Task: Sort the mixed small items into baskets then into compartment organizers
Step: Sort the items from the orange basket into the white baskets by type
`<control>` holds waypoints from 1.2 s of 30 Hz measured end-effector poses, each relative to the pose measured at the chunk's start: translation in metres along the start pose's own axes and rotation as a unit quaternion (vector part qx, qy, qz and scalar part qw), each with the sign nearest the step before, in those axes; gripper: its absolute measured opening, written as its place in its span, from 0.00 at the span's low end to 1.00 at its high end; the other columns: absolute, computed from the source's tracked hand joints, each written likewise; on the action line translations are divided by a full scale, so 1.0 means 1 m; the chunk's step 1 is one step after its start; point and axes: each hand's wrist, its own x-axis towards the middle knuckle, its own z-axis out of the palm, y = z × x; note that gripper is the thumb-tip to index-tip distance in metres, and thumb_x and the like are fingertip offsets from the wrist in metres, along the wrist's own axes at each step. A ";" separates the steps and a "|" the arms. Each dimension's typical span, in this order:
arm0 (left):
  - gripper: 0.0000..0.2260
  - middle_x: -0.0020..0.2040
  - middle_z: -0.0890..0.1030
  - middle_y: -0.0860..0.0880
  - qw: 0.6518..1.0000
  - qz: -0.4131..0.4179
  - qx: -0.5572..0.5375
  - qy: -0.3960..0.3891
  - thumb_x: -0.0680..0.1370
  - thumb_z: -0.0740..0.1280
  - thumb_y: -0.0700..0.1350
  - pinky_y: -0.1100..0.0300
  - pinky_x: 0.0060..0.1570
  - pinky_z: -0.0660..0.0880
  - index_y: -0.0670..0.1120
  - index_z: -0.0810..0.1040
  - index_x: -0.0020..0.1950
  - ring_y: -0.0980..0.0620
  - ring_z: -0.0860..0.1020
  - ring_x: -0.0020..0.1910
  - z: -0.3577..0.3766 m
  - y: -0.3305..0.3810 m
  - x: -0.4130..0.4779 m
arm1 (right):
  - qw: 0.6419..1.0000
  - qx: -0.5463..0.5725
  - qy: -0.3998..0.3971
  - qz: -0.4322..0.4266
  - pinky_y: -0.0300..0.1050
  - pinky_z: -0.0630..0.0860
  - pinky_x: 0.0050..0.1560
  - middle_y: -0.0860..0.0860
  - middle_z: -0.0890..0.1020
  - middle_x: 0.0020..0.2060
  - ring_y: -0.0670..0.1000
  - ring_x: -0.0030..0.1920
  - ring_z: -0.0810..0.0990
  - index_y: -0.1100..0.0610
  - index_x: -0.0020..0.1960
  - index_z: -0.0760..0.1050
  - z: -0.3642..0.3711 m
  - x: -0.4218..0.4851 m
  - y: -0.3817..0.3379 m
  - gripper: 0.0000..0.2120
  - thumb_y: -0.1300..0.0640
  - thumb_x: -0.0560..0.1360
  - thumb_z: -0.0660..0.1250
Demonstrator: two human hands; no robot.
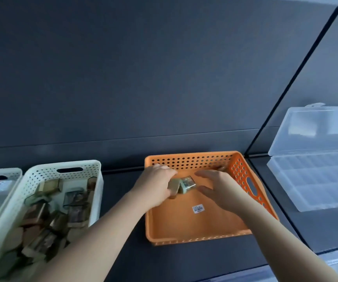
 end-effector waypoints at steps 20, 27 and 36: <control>0.22 0.49 0.80 0.58 0.894 -0.254 -0.263 0.259 0.67 0.75 0.40 0.60 0.50 0.74 0.59 0.70 0.51 0.60 0.78 0.49 -0.027 -0.056 -0.124 | 0.975 0.174 0.001 -0.140 0.34 0.74 0.51 0.46 0.77 0.53 0.45 0.51 0.78 0.50 0.62 0.73 0.012 0.034 -0.069 0.22 0.53 0.70 0.74; 0.22 0.52 0.80 0.53 0.860 -0.352 -0.220 0.296 0.67 0.77 0.39 0.61 0.50 0.72 0.52 0.76 0.57 0.55 0.79 0.50 -0.038 -0.131 -0.194 | 0.951 0.210 -0.070 -0.214 0.45 0.76 0.55 0.48 0.80 0.50 0.47 0.51 0.79 0.50 0.57 0.76 0.070 0.036 -0.169 0.19 0.52 0.68 0.73; 0.24 0.58 0.76 0.49 0.907 -0.355 -0.134 0.183 0.72 0.74 0.45 0.61 0.51 0.70 0.50 0.73 0.66 0.53 0.73 0.52 -0.036 -0.178 -0.181 | 0.982 0.031 -0.054 -0.177 0.45 0.72 0.54 0.50 0.80 0.54 0.54 0.57 0.73 0.53 0.63 0.73 0.112 0.062 -0.218 0.19 0.56 0.72 0.68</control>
